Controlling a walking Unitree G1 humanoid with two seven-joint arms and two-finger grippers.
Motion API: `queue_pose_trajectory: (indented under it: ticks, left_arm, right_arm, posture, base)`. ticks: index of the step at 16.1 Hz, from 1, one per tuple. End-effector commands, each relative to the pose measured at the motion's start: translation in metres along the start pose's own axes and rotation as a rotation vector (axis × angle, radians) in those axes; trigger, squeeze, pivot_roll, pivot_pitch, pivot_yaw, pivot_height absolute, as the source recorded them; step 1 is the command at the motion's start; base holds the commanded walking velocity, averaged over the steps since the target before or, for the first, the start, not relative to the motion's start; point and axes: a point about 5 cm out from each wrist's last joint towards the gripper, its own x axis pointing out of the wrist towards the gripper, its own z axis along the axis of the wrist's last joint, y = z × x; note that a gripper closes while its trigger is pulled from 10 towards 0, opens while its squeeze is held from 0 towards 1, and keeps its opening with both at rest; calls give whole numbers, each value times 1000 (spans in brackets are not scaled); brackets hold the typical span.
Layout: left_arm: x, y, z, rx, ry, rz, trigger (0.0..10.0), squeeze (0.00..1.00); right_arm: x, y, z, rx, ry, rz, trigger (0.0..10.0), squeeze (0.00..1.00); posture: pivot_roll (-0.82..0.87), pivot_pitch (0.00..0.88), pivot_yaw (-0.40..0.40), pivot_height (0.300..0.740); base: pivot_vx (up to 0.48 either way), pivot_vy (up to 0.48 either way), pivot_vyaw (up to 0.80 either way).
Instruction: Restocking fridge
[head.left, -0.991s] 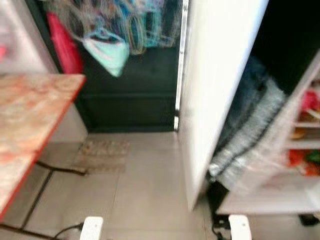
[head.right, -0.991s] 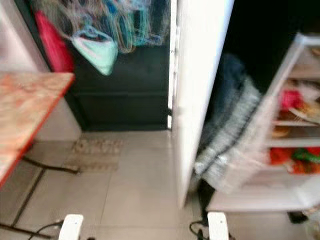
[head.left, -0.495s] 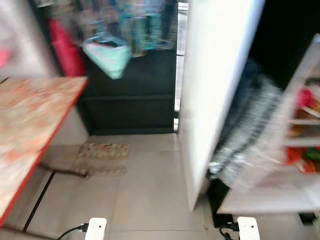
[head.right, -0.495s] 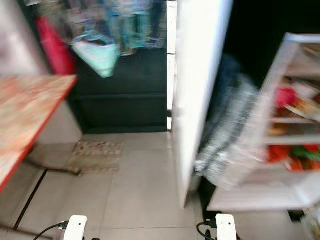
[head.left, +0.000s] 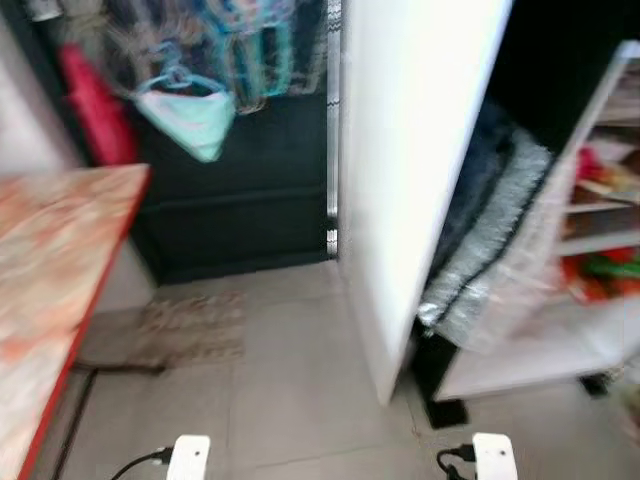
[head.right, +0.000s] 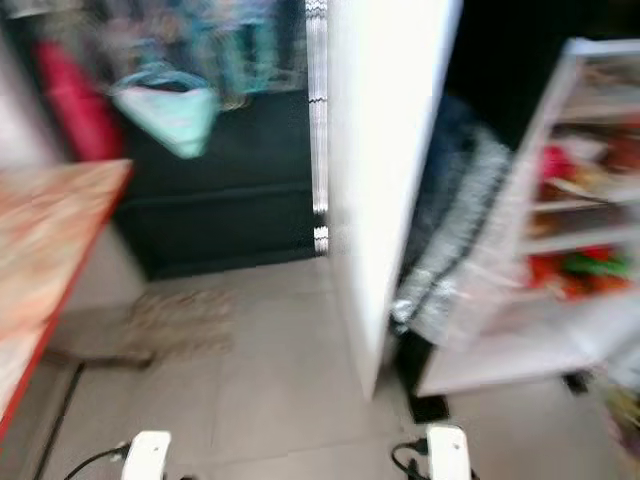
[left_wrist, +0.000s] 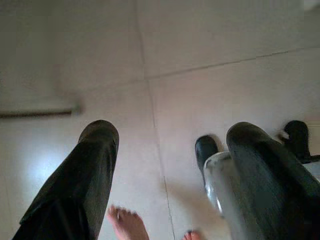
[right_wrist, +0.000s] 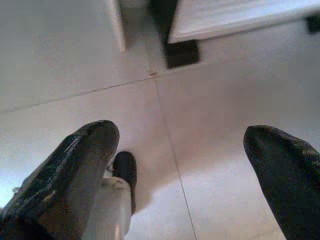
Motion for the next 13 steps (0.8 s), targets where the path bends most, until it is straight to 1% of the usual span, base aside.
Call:
queue_pose_trajectory:
  ticks: [1,4,5,13]
  left_arm:
    - [-1,2,-4,23,14,-1,10000,0]
    - [0,0,-1,24,15,-3,10000,0]
    - [0,0,-1,22,17,-6,10000,0]
    - [0,0,-1,43,18,-8,10000,0]
  right_arm:
    - [0,3,0,14,4,-1,10000,0]
    - [0,4,1,21,3,-6,10000,0]
    - [0,4,1,21,3,-9,10000,0]
    - [1,6,3,25,-6,-19,10000,0]
  posture:
    - [-28,11,42,740]
    - [-29,15,45,740]
    - [-31,17,43,740]
    - [-34,14,50,740]
  base:
    - [0,0,-800]
    - [0,0,-800]
    - [0,480,-800]
    - [0,0,-800]
